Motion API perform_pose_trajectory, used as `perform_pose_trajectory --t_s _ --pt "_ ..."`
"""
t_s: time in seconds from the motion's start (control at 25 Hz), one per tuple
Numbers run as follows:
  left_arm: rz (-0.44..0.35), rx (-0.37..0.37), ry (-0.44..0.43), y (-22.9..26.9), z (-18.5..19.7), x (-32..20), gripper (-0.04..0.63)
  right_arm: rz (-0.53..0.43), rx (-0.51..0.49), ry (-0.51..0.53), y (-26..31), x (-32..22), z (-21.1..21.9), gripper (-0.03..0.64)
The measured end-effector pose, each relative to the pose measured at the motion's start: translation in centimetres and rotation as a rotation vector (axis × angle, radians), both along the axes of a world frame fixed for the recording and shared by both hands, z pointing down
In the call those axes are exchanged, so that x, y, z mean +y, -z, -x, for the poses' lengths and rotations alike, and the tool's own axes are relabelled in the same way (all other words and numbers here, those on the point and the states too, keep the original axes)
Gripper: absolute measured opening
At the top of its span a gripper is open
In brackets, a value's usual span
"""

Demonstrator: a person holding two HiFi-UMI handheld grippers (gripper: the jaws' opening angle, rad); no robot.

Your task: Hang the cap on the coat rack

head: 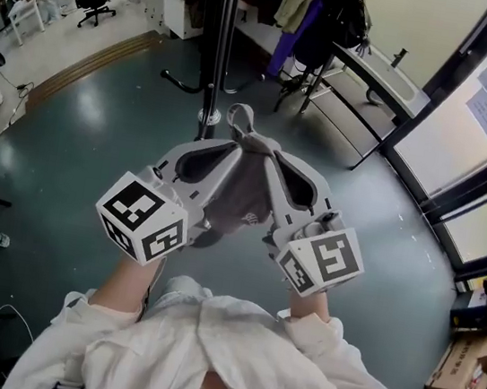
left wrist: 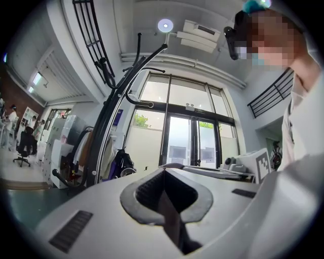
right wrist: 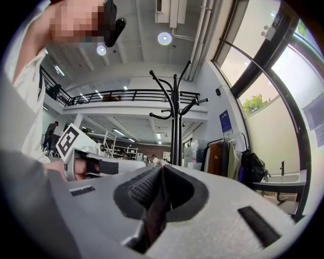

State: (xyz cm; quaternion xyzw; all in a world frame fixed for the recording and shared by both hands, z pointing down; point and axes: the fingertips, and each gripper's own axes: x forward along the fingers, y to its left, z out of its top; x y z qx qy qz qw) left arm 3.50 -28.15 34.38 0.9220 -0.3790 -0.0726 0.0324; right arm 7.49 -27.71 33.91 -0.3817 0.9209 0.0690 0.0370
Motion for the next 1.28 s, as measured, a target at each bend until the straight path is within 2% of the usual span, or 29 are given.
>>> perform_pose_trajectory --t_s 0.12,0.4,0.64,1.28 --pt "-0.022 -0.033 0.001 0.4 0.3 -0.3 0.015 -0.001 0.003 0.006 0.2 -0.4 0.3 0.017" --pt "-0.036 -0.037 0.000 1.1 1.4 -0.6 0.015 -0.022 0.007 -0.007 0.9 -0.6 1.1 0.018" --pt "-0.028 -0.034 -0.002 1.6 2.1 -1.2 0.015 -0.011 0.020 -0.025 0.9 -1.3 1.6 0.018" --pt "-0.022 -0.016 -0.007 3.9 4.1 -3.3 0.015 -0.060 0.033 -0.026 4.5 -2.7 3.2 0.018"
